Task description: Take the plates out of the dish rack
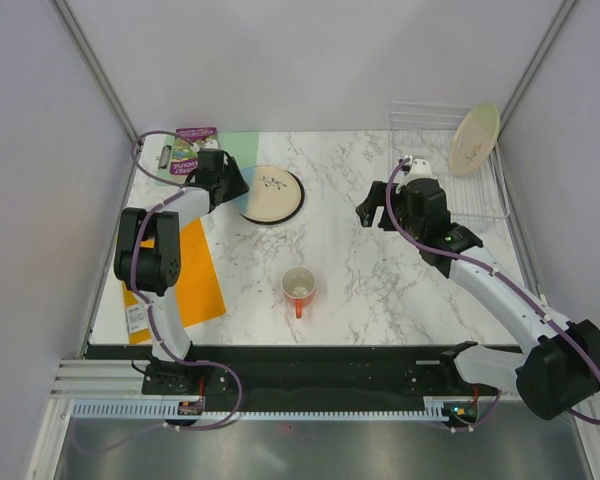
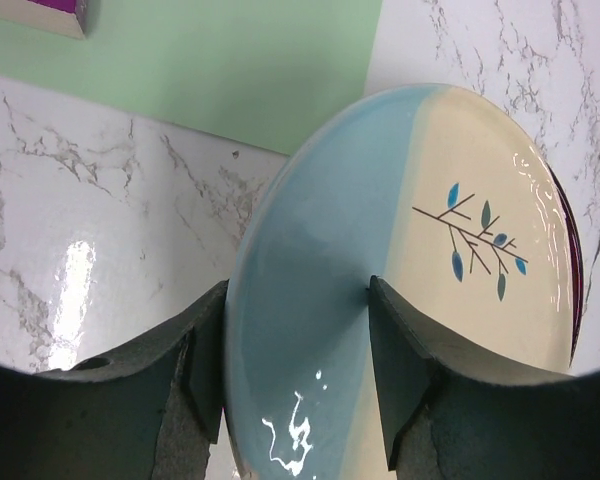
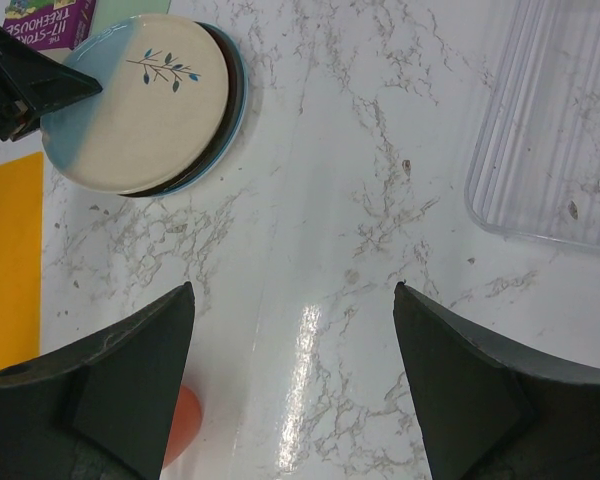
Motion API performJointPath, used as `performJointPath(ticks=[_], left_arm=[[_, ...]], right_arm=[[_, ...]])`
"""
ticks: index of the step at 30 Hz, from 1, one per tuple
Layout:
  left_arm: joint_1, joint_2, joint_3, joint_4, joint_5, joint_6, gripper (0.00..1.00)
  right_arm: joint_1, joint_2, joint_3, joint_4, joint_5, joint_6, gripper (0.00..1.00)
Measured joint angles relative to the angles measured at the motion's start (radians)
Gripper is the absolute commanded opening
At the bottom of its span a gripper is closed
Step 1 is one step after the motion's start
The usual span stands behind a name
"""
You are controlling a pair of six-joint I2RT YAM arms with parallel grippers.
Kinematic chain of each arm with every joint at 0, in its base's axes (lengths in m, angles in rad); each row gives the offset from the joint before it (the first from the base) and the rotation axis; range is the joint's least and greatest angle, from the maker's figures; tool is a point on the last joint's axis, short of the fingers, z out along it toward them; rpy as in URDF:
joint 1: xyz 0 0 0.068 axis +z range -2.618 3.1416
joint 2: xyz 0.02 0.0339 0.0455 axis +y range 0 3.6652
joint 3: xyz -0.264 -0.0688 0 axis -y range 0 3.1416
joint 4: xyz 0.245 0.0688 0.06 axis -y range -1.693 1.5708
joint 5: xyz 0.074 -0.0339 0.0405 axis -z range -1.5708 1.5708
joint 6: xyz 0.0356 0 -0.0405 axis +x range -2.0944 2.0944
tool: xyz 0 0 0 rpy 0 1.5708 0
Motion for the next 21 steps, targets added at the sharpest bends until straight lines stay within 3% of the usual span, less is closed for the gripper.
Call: performJointPath(ticks=[10,21], left_arm=[[-0.032,-0.002,0.049,-0.066,-0.083,0.027,0.59],[-0.060,0.017,0.085,-0.160,-0.154,0.066,0.68]], right_arm=[[0.000,0.000,0.000,0.000,0.000,0.000,0.88],[-0.002,-0.011,0.000,-0.002,0.001,0.000,0.88]])
